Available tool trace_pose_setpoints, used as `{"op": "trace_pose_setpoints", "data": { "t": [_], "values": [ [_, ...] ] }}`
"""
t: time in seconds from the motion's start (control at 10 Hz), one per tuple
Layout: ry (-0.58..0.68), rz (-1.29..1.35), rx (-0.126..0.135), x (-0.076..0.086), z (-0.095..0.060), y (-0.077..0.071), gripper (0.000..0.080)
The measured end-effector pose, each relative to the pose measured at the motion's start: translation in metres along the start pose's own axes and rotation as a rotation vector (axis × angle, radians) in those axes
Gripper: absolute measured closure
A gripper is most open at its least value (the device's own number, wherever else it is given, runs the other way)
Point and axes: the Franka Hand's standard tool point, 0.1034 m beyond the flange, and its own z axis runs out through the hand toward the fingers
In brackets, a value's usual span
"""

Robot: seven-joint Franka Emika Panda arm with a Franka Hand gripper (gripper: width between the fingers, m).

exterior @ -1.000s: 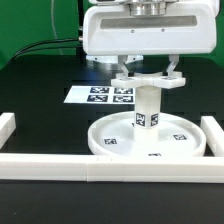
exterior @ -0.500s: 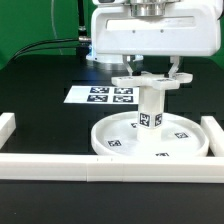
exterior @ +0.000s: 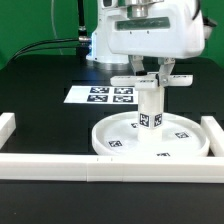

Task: Assemble round table

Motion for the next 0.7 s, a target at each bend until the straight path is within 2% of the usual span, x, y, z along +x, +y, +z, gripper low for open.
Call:
{"op": "trace_pose_setpoints", "data": {
  "t": [0.2,0.5,0.7],
  "values": [
    [-0.018,0.218,0.013,-0.0003,0.0004,0.0003,0.0353],
    [-0.028,0.513,0.014,-0.0015,0.0007,-0.0003,0.0353],
    [-0.047,0.6,0.0,0.0005,0.0004,-0.0002,0.0353]
  ]
}}
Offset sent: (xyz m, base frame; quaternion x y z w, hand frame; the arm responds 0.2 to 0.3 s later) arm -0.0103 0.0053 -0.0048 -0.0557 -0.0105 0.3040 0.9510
